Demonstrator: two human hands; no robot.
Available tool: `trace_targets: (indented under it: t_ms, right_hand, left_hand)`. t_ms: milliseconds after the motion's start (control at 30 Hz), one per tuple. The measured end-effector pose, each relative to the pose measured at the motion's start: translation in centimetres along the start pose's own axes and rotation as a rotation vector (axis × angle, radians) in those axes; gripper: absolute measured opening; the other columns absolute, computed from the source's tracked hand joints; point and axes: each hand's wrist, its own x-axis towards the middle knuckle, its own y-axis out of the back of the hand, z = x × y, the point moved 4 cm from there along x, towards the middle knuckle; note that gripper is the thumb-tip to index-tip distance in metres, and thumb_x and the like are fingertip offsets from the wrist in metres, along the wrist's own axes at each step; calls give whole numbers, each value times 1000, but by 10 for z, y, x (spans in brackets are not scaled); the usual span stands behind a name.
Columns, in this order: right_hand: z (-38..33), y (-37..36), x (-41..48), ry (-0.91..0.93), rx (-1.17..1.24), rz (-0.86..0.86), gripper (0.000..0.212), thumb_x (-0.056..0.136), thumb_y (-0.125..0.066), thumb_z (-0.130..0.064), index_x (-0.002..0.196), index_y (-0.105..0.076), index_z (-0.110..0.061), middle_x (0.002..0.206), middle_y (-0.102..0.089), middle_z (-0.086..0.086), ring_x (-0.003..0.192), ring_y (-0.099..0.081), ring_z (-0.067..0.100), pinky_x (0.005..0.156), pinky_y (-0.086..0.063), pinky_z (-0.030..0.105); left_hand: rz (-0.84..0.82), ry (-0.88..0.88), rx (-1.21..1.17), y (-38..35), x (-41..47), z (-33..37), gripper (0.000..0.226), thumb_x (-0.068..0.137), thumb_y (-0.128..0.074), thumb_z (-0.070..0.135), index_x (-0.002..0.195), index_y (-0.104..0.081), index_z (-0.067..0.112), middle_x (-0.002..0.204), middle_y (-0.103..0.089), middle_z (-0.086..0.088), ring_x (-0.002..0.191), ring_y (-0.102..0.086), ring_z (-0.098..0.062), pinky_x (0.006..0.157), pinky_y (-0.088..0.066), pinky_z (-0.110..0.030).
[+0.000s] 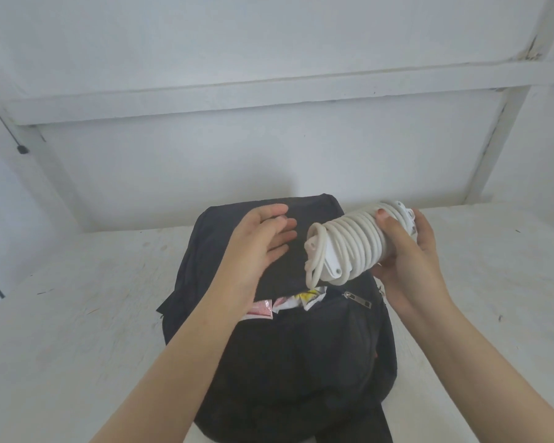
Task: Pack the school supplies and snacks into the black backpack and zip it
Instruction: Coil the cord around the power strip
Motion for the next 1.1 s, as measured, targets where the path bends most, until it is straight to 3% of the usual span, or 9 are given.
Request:
trace_targets:
  t_ms: [100,267,467,533,633,767,900,1000,1100]
  right_hand:
    - [5,17,-13,7,-13,78,66,83,-68,-24,139,-33,-32,124,-56,2,97,-66,17,68,-55,33]
    - [19,39,-41,10,-39,197,65,85,-66,-26,139,-32,-34,126,-54,2,101,-64,19,73,-54,34]
    - [28,42,-73,45,-22,321,64,86,-66,-24,137,-31,-38,121,-54,-3,101,-64,19,72,-55,32]
    - [28,41,-82,68,-13,371,65,85,-67,-25,137,-32,-39,124,-52,-2,103,-63,20,71,-55,32]
    - [29,40,-96,115,-34,456,67,83,-71,-27,136,-33,-40,130,-49,0,106,-61,21,75,-56,35]
    - [33,38,-118,155,-10,546,69,81,-72,-27,136,-32,-39,131,-46,0,107,-60,22,76,-57,36]
    - [38,34,-141,164,39,616,67,81,-73,-27,134,-33,-40,128,-47,-1,106,-61,20,71,-56,33]
    - [42,30,-158,173,51,653,67,80,-73,-28,133,-33,-42,127,-48,-2,106,-61,20,72,-57,33]
    - [46,25,-176,189,61,678,67,81,-72,-28,133,-33,-42,123,-49,-4,103,-61,18,73,-58,33]
  left_hand:
    - [-26,-134,365,20,-13,-14,23,93,-53,16,110,-57,30,113,-61,17,102,-58,5,93,-42,-14]
    - [5,-368,1065,51,-22,-45,47,85,-49,50,131,-42,40,143,-33,20,136,-19,0,112,-3,-25]
    - [-356,-437,1307,72,-40,-67,85,59,-14,94,134,3,59,146,24,30,132,30,8,105,21,-23]
    - [-440,-469,1367,78,-50,-69,97,52,-21,97,133,18,59,144,33,28,129,37,5,103,24,-24]
    - [-578,-518,1403,84,-64,-72,118,48,-43,96,137,22,53,146,37,17,131,40,-5,105,31,-28]
    - [-633,-638,1400,87,-70,-77,122,46,-50,93,141,13,51,150,35,0,135,36,-16,109,26,-36]
    - [-579,-686,1347,92,-60,-88,93,63,-42,87,140,1,57,155,22,-2,141,22,-17,113,9,-42]
    - [-586,-747,1328,91,-56,-96,56,81,-34,73,134,-29,58,158,-3,-9,145,1,-26,112,-2,-47]
    - [-591,-820,1244,91,-52,-99,44,89,-27,64,126,-46,51,154,-19,-9,142,-12,-30,111,-8,-48]
